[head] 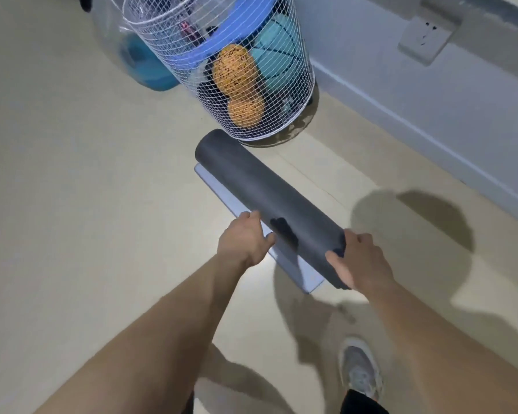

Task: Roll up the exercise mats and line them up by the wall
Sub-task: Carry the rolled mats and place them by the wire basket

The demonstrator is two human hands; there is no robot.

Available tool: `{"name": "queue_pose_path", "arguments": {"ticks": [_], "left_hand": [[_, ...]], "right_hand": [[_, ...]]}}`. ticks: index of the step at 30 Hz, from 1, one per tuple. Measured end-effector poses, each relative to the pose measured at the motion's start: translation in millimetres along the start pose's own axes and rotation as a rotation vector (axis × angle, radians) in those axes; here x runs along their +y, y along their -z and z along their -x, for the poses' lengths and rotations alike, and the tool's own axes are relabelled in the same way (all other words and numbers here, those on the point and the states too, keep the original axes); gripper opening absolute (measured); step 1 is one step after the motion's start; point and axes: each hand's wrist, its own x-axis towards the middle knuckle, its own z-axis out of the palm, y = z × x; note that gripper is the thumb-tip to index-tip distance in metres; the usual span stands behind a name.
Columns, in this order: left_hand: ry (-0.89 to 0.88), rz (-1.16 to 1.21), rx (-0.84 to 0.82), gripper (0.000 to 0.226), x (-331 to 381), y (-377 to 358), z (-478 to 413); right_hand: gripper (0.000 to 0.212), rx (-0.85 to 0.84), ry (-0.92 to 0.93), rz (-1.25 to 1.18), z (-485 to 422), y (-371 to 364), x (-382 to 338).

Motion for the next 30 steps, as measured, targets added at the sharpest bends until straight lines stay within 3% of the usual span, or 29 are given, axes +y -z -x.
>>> {"name": "queue_pose_path", "arguments": {"ticks": [2,5,8,10,13,17,19,24,30], "left_hand": [[-0.081,-0.089,-0.003,0.05,-16,8,-45],[-0.366,-0.202,0.035,0.043,-31,8,-123],[-0.635,-0.334,0.06,0.05,-38,-2,-192],[-0.719,-0.505,0.071,0.061,-50,-13,-226],[-0.79,-0.598,0.11,0.066,-71,-21,-271],[-0.836,-0.521,0.189,0.06,-72,-45,-312],[-0.831,-0.551,0.216,0.055,-76,-64,-314],[-0.859,-0.576,0.405,0.055,-94,-78,-305],[-0.878,-0.445,0.513,0.045,-122,-68,-315]], "right_hand": [[0.063,0.015,-0.007,-0.093,-26,-12,-20],[0.063,0.071,0.029,-0.133,-76,-35,-48],[0.063,0.229,0.0,-0.017,-135,-58,-65],[0.062,0.288,-0.094,-0.023,-170,-77,-70],[0.062,0.337,-0.244,-0.075,-200,-130,-81],[0.064,0.67,-0.316,0.007,-188,-226,-108],[0.066,0.745,-0.304,0.003,-177,-254,-114],[0.057,0.732,-0.312,-0.023,-174,-221,-104],[0.065,0.678,-0.313,0.013,-192,-205,-79]]}}
